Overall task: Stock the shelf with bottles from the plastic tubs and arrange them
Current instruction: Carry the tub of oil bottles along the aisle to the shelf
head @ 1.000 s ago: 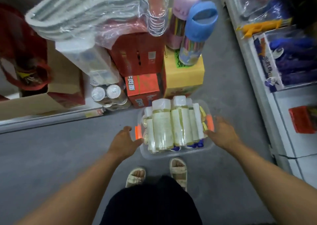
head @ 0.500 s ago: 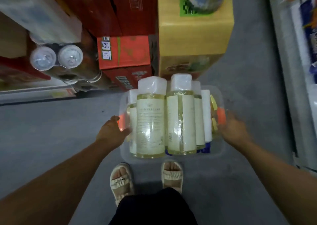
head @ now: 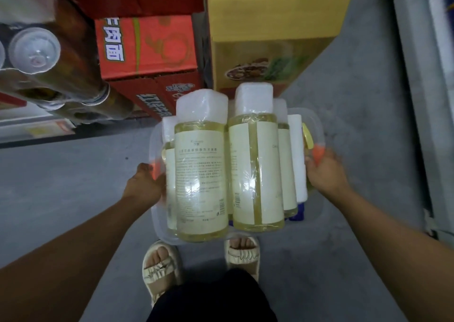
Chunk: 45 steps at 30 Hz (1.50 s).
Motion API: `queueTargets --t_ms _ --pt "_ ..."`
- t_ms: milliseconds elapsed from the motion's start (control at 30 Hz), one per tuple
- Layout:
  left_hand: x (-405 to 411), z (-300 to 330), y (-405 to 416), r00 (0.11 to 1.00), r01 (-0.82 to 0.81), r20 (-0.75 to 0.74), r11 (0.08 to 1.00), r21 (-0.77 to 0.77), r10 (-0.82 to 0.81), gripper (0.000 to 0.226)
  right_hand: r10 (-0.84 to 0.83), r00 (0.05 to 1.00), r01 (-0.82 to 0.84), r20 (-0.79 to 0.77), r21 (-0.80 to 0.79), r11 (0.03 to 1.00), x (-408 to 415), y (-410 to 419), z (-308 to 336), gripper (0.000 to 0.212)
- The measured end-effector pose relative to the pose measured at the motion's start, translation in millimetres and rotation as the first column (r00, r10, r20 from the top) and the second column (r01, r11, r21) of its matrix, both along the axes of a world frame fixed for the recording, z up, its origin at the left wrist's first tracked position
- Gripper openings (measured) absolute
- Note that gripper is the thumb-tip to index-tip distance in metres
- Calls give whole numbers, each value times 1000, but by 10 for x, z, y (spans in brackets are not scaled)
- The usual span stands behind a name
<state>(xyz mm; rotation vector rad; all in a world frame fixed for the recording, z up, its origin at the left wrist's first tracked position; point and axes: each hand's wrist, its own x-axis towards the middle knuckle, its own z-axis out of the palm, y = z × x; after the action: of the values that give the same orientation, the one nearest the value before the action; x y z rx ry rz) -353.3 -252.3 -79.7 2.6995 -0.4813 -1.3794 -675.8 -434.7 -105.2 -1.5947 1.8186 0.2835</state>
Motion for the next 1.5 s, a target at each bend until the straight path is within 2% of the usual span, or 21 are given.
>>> queueTargets --t_ms 167,300,433,533,867,1267,1500 --pt "111 -142 124 992 -95 -87 993 -69 89 45 -123 991 124 61 -1 992 81 -31 -7 52" --pt "109 -172 71 963 -238 -150 967 -94 222 55 -169 980 169 107 9 986 -4 -65 -150 81" --pt "129 -229 43 964 -238 -141 967 -94 224 67 -241 967 237 79 58 970 65 -138 -81 57" --pt "122 -248 28 965 -240 -135 965 -103 226 64 -235 971 231 53 71 970 56 -179 -99 50" --pt "91 -325 98 957 -291 -43 948 -132 288 58 -157 987 156 35 36 987 23 -140 -42 43" --pt "230 -270 368 952 -305 -20 944 -129 305 49 -141 989 139 35 49 989 178 166 125 32" --pt "437 13 745 924 -382 -19 919 -96 382 46 -23 997 21 74 26 999 540 357 439 26"
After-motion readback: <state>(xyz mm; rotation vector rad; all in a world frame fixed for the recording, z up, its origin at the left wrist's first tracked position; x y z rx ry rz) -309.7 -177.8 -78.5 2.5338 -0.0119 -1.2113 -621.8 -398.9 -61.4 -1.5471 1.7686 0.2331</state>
